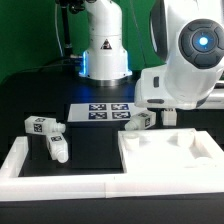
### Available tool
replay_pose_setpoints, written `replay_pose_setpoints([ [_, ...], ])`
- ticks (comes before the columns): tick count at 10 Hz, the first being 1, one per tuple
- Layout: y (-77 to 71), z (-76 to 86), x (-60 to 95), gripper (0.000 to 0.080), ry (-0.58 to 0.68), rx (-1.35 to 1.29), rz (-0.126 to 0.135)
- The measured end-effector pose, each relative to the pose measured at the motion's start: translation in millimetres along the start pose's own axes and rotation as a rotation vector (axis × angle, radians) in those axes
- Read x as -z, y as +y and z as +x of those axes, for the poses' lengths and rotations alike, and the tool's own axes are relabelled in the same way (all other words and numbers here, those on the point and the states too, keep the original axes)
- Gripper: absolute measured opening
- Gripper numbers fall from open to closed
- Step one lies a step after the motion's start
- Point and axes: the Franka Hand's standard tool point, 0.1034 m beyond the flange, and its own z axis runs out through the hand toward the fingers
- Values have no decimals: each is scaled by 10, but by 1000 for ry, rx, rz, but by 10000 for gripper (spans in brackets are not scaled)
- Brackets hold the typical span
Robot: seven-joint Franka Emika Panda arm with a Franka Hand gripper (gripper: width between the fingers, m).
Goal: Assemble one leg
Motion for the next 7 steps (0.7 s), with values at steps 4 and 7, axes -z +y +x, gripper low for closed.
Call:
replay_pose_setpoints([
  [4, -12, 55, -223, 648, 16, -5, -8],
  [7, 19, 36, -346, 648, -1, -10, -14],
])
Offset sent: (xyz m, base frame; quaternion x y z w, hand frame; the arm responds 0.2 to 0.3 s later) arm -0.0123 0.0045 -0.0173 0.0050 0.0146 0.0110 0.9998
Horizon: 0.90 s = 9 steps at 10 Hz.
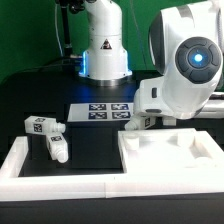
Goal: Assemble one leg
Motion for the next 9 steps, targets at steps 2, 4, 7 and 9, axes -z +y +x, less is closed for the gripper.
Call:
replay_pose_setpoints([
  [2, 42, -43, -56, 648, -32, -7, -4],
  [4, 46, -57, -53, 648, -43, -12, -5],
  [7, 48, -52, -53, 449, -41, -12, -4],
  [9, 48, -51, -53, 283, -41, -12, -4],
])
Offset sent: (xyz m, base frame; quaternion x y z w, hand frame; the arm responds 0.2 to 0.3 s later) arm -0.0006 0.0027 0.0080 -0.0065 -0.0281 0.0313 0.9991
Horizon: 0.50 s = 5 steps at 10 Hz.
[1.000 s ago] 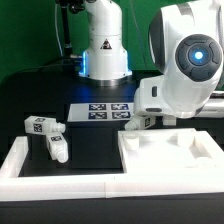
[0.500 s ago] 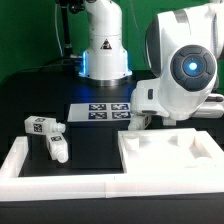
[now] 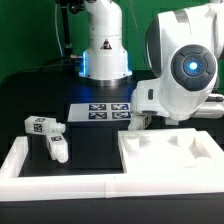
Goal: Assemble one leg
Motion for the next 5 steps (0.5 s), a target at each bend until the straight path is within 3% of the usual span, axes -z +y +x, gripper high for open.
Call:
replay_pose_setpoints([
  [1, 2, -1, 9, 284, 1, 2, 1],
  [2, 33, -45, 117, 284, 2, 16, 6],
  [3, 104, -131, 335, 284, -1, 27, 20],
  [5, 292, -292, 961, 284, 9, 65, 66],
])
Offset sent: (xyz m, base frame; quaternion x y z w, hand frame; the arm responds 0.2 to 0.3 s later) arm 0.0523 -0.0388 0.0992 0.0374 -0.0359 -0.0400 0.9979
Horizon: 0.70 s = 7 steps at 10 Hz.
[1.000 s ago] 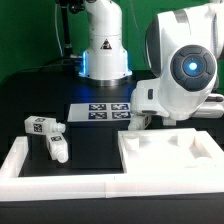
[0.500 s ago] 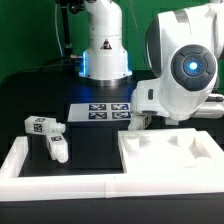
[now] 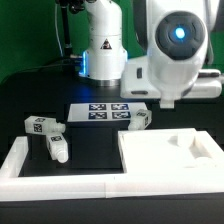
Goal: Assemble one leg
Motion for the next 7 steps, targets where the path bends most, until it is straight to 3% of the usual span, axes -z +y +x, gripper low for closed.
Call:
replay_pose_setpoints([
  [1, 84, -46, 307, 284, 23, 7, 26],
  [2, 131, -12, 426, 284, 37, 14, 99],
  [3, 140, 21, 442, 285, 42, 13, 148],
  [4, 150, 39, 454, 285, 43, 11, 225],
  [7, 331, 118, 529, 285, 39, 18, 407],
])
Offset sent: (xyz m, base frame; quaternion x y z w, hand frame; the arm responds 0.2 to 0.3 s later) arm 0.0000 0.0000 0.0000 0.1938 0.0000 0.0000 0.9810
